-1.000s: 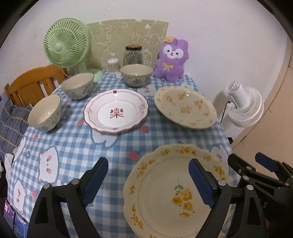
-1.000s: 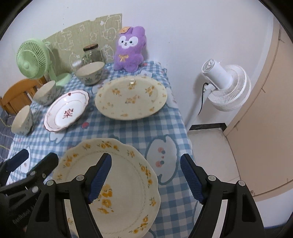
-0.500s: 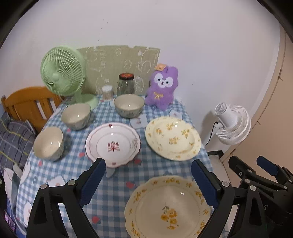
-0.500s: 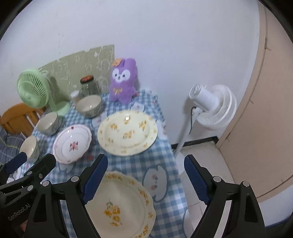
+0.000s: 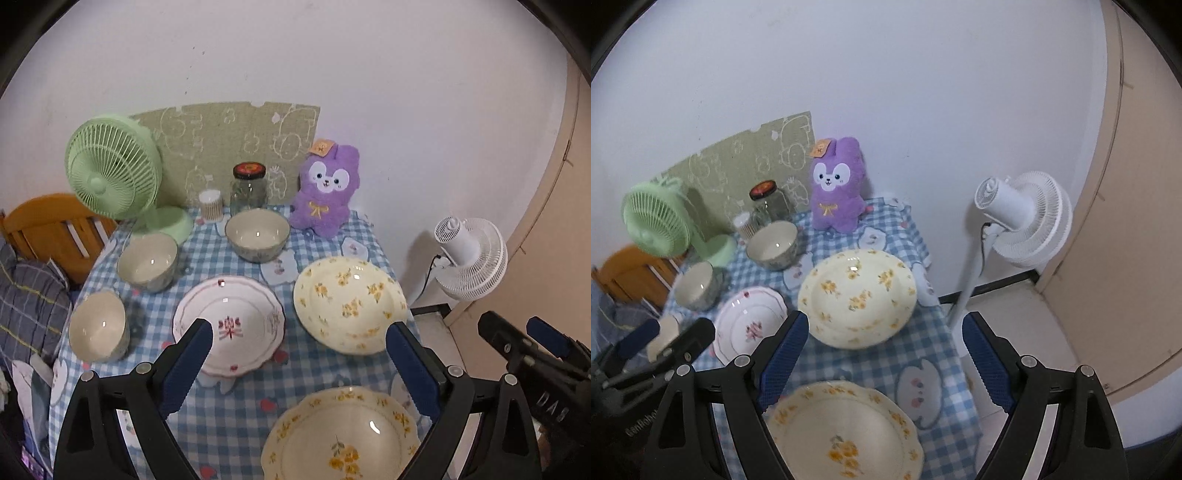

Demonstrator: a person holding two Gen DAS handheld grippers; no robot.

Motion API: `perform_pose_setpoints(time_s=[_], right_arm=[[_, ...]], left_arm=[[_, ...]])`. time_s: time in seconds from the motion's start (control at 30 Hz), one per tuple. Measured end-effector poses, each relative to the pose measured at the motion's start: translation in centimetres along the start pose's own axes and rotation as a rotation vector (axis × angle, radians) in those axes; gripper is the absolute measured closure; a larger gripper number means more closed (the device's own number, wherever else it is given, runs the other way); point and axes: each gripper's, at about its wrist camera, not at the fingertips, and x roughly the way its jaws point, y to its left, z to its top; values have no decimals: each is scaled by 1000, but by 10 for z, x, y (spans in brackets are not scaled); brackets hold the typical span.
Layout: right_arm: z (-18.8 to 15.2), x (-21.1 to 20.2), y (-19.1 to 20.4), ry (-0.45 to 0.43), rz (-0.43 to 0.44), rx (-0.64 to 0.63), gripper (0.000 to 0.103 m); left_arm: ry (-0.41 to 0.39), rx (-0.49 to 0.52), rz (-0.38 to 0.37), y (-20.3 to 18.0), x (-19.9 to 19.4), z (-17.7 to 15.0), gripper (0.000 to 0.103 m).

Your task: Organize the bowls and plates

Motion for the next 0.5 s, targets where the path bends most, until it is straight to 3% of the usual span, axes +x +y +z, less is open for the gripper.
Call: perform_pose_setpoints(time_s=[0.5], right_arm=[[49, 70, -10, 21, 38, -95, 15]], left_arm=[[32, -32, 68, -23, 60, 37, 9]])
